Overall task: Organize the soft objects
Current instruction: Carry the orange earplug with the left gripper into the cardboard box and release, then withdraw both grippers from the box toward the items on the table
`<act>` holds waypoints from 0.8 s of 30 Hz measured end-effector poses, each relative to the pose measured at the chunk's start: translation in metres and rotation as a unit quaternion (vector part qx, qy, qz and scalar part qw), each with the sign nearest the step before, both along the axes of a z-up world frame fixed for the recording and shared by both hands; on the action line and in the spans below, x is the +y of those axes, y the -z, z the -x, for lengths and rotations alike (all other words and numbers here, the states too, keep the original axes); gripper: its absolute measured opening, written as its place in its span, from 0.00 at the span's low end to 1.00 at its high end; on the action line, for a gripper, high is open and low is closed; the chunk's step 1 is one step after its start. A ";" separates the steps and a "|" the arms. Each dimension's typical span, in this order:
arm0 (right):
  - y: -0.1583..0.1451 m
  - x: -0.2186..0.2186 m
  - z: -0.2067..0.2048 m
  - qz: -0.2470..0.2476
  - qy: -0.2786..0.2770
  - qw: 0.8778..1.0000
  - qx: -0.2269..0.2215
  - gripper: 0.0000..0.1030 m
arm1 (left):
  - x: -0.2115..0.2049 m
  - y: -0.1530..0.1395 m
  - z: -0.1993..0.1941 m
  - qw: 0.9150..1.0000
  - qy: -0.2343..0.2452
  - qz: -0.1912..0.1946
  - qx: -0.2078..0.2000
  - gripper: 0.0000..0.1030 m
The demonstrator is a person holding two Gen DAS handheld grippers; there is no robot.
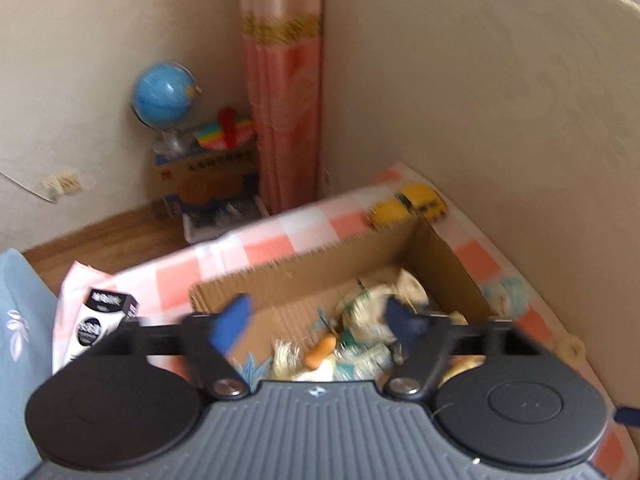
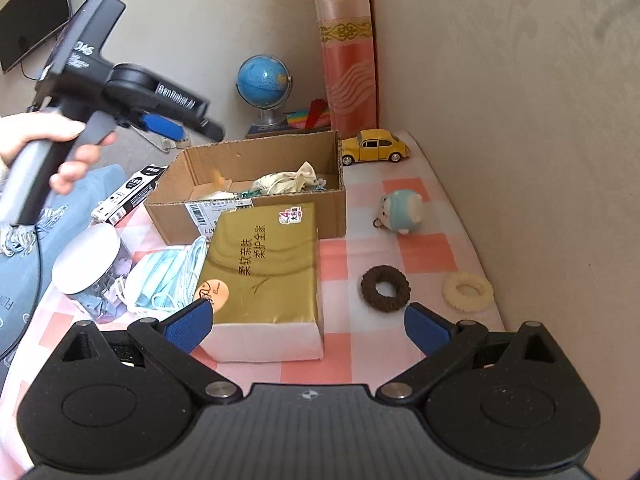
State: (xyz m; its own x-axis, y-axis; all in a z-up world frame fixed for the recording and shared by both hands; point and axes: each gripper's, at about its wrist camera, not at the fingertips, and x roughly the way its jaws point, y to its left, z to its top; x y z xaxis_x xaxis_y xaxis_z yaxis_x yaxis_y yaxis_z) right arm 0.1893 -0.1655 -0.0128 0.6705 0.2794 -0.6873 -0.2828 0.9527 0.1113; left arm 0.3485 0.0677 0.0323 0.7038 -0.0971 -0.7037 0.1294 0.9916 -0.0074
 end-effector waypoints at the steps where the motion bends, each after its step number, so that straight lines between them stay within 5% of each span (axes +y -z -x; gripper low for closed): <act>1: 0.000 -0.002 0.001 -0.002 0.002 1.000 -0.001 1.00 | -0.001 -0.001 0.002 1.000 -0.004 -0.005 -0.008 0.85; 11: -0.012 -0.010 0.012 -0.006 0.020 0.999 -0.024 1.00 | -0.013 -0.017 0.053 1.000 0.008 -0.016 -0.024 0.92; 24: -0.019 -0.016 0.047 0.007 0.027 0.998 -0.052 1.00 | -0.023 -0.006 0.169 0.999 -0.012 0.009 -0.048 0.97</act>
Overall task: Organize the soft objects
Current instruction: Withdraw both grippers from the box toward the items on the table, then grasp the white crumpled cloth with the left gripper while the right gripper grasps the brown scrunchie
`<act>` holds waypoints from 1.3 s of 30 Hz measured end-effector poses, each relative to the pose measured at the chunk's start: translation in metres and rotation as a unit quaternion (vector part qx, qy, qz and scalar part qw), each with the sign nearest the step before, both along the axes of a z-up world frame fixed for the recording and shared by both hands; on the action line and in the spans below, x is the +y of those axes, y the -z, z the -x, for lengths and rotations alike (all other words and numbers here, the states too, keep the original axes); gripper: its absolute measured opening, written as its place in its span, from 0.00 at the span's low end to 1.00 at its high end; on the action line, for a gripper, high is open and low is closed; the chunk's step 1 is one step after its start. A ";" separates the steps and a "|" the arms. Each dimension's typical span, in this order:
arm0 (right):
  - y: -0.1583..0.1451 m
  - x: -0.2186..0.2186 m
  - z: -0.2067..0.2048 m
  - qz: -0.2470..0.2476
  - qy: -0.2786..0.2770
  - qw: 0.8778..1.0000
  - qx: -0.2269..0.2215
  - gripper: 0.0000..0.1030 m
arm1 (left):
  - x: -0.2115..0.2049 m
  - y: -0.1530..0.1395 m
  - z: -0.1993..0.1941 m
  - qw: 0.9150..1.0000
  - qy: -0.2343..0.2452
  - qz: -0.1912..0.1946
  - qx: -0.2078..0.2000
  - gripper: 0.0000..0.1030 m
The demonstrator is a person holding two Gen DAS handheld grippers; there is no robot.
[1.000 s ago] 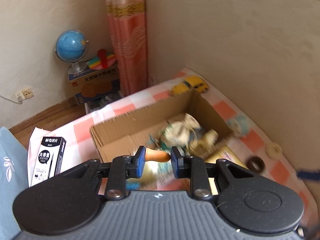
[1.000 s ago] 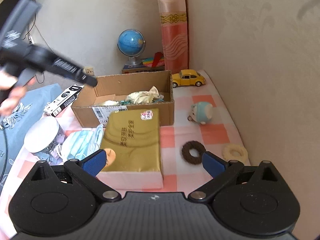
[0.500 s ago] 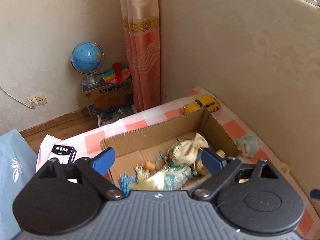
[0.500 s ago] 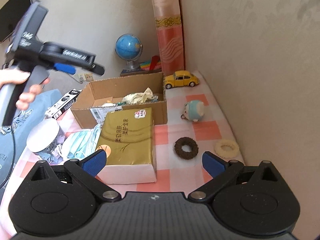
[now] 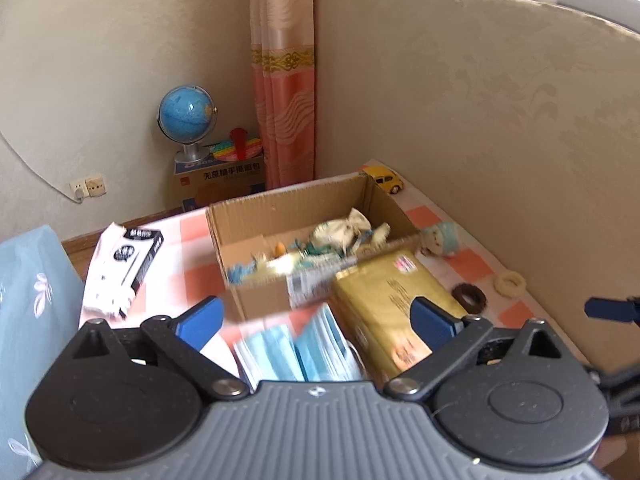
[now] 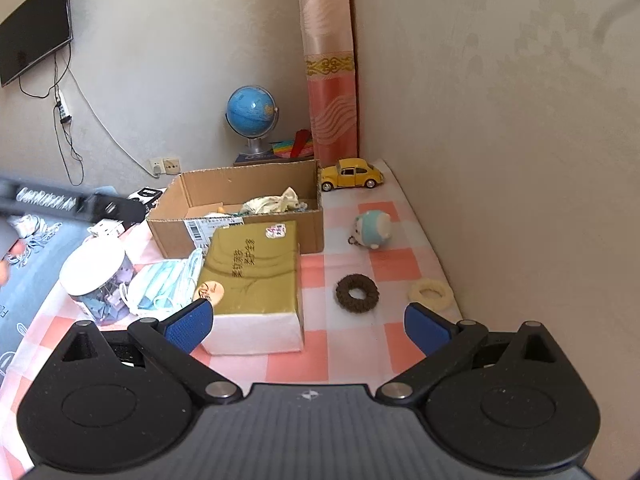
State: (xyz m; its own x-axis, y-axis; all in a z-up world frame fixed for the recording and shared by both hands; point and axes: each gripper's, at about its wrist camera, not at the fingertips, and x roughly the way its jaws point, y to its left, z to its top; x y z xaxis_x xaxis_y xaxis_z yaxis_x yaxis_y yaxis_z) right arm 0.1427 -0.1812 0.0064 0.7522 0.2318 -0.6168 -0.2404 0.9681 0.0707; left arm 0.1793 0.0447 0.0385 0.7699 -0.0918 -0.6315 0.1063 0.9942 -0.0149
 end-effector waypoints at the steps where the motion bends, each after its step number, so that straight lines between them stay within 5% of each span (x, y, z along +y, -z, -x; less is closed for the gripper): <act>1: 0.000 -0.001 0.002 0.001 0.001 1.000 0.000 1.00 | -0.001 0.002 0.007 1.000 -0.003 0.001 -0.001 0.98; 13: 0.013 -0.018 0.007 0.020 0.032 0.999 0.010 1.00 | -0.030 0.055 0.048 0.999 0.007 -0.048 0.010 0.99; 18: 0.030 -0.025 -0.002 0.035 0.044 0.998 0.030 1.00 | -0.028 0.073 0.044 0.999 0.008 -0.027 0.020 0.98; 39: 0.091 -0.037 -0.032 0.055 0.051 0.991 0.109 1.00 | -0.029 0.108 0.011 0.998 -0.021 -0.017 0.048 0.42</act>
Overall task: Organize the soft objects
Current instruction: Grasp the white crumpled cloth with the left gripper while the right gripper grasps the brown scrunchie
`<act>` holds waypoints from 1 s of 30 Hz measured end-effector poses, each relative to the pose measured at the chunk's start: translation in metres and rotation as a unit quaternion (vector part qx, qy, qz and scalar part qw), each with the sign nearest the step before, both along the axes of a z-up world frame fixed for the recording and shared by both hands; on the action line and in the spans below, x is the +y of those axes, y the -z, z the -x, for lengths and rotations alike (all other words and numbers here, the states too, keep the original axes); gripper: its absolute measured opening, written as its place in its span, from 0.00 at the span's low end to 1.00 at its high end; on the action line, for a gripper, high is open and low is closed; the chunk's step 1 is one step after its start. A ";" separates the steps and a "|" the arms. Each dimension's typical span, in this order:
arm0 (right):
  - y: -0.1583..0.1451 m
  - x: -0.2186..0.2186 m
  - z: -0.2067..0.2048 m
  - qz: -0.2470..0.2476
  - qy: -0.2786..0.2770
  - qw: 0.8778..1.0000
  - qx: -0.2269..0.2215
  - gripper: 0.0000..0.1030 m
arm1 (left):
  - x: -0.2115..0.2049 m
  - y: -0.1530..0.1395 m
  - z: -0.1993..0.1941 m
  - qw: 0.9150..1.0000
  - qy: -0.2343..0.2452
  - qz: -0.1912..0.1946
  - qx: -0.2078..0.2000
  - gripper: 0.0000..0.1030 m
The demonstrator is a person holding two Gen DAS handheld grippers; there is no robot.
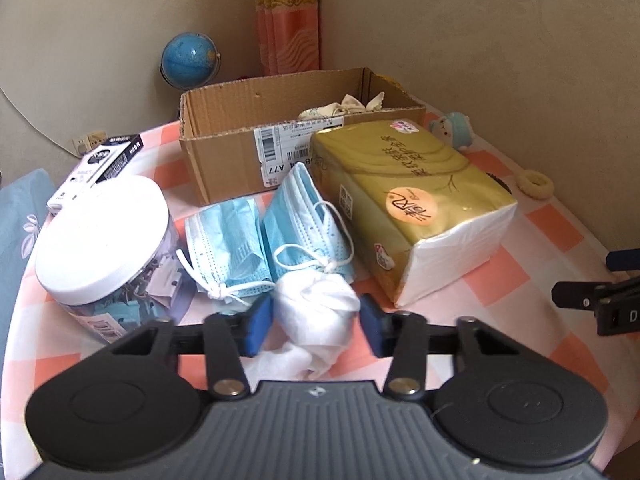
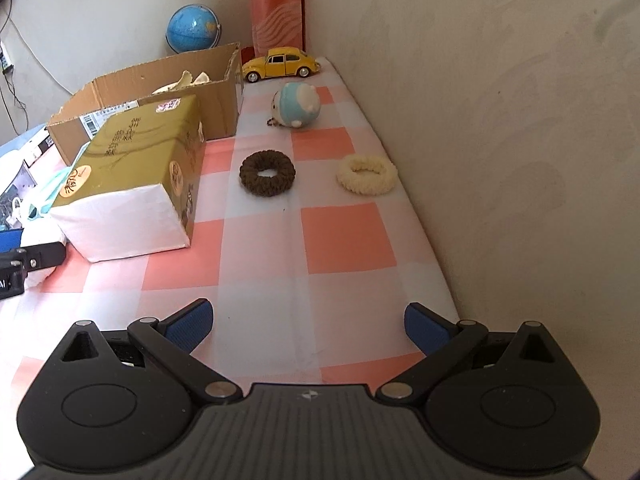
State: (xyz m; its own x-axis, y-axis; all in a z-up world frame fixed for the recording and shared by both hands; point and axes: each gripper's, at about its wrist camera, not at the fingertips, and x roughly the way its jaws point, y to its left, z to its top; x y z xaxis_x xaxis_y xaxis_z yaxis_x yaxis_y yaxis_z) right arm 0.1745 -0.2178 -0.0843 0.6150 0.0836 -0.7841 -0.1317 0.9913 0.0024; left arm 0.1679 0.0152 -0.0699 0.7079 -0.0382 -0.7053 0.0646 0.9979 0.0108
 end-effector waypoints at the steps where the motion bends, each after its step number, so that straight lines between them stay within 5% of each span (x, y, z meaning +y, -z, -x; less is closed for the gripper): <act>1: 0.001 0.000 -0.001 0.000 -0.002 1.000 0.000 1.00 | 0.001 0.000 0.000 1.000 0.000 0.004 0.001 0.42; 12: 0.008 0.014 -0.009 0.036 -0.047 0.998 -0.030 1.00 | 0.002 -0.003 0.010 1.000 0.010 0.022 0.016 0.41; 30: 0.006 0.023 -0.060 0.027 -0.082 0.994 -0.061 0.64 | 0.005 -0.002 0.006 0.999 0.008 0.037 0.024 0.41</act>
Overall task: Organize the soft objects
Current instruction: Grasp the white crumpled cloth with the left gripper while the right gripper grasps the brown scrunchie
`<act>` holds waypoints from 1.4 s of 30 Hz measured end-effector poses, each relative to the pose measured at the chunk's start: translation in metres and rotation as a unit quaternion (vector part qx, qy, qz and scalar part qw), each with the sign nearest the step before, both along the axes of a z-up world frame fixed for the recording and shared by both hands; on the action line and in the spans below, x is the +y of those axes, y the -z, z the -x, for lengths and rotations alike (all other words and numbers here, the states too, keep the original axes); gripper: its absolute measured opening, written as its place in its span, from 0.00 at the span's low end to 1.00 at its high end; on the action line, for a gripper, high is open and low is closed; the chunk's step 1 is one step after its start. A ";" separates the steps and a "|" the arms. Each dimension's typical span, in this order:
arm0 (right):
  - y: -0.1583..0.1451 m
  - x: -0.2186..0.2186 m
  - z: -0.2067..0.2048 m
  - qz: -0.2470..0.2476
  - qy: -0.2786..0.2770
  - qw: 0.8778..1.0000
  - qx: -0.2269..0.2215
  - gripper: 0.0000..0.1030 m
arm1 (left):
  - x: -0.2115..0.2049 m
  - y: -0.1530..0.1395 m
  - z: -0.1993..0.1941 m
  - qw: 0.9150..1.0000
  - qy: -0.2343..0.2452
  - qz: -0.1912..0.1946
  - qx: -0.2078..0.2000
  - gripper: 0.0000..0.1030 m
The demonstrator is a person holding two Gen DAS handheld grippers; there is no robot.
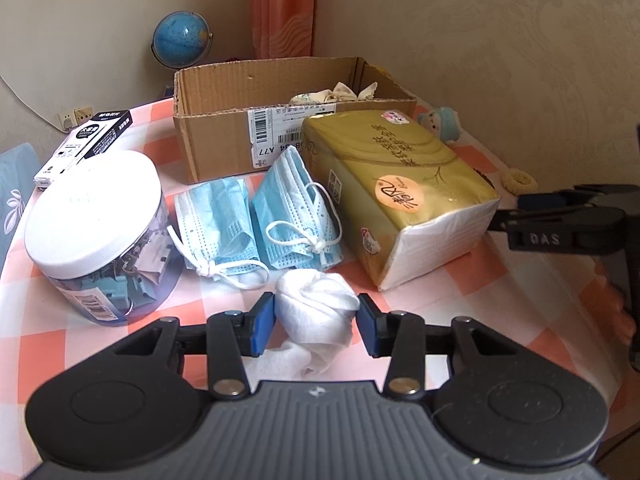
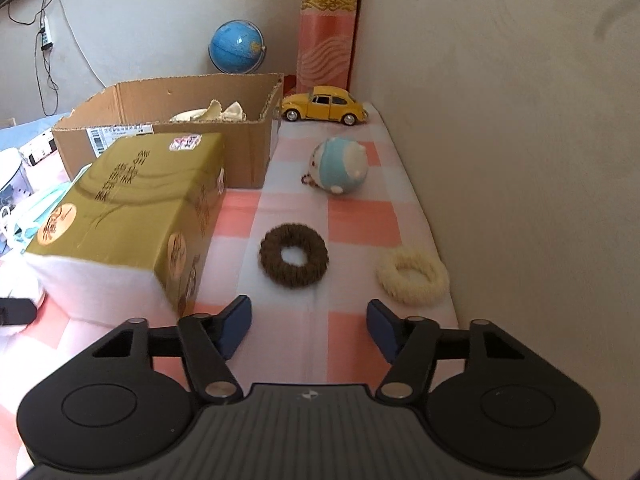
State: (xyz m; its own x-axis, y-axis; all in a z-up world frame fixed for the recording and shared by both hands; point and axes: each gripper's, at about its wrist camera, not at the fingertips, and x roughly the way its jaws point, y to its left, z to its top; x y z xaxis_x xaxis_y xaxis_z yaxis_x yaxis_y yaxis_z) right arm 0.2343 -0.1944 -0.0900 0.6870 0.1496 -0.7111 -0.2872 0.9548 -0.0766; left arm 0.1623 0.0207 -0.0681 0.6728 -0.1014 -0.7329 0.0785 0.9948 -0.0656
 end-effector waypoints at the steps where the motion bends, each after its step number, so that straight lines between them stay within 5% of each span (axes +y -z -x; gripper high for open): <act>1: 0.000 0.001 -0.003 -0.001 -0.002 1.000 -0.001 0.63 | 0.000 0.000 0.000 1.000 0.000 0.001 0.000 0.42; 8: 0.002 0.009 -0.019 -0.001 -0.024 1.000 -0.006 0.56 | 0.000 0.001 -0.003 1.000 0.000 0.008 0.004 0.42; 14: 0.001 0.008 -0.018 -0.010 -0.030 0.999 -0.005 0.39 | -0.001 0.001 -0.002 1.000 0.000 0.009 0.006 0.42; 24: -0.008 -0.005 0.014 -0.019 -0.011 1.000 0.016 0.39 | -0.002 0.002 0.001 1.000 0.006 0.009 0.008 0.42; 34: -0.003 -0.002 0.015 -0.008 -0.012 1.000 0.010 0.57 | -0.002 0.004 -0.001 1.000 0.007 0.012 0.014 0.42; 38: -0.001 -0.002 0.010 -0.010 -0.013 1.000 0.008 0.55 | -0.002 0.005 -0.001 1.000 0.010 0.011 0.018 0.41; 40: -0.002 -0.001 0.011 -0.010 -0.012 1.000 0.008 0.44 | -0.002 0.004 -0.001 1.000 0.012 0.012 0.019 0.40; 42: -0.003 -0.001 0.013 -0.006 -0.008 1.000 0.009 0.43 | -0.001 0.004 0.000 1.000 0.014 0.016 0.023 0.39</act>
State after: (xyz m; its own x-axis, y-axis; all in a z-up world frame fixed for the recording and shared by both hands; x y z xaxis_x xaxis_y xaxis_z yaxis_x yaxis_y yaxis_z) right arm 0.2214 -0.1950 -0.0867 0.6711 0.1694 -0.7217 -0.3045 0.9506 -0.0601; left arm 0.1626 0.0192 -0.0722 0.6351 -0.1444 -0.7588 0.1034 0.9894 -0.1018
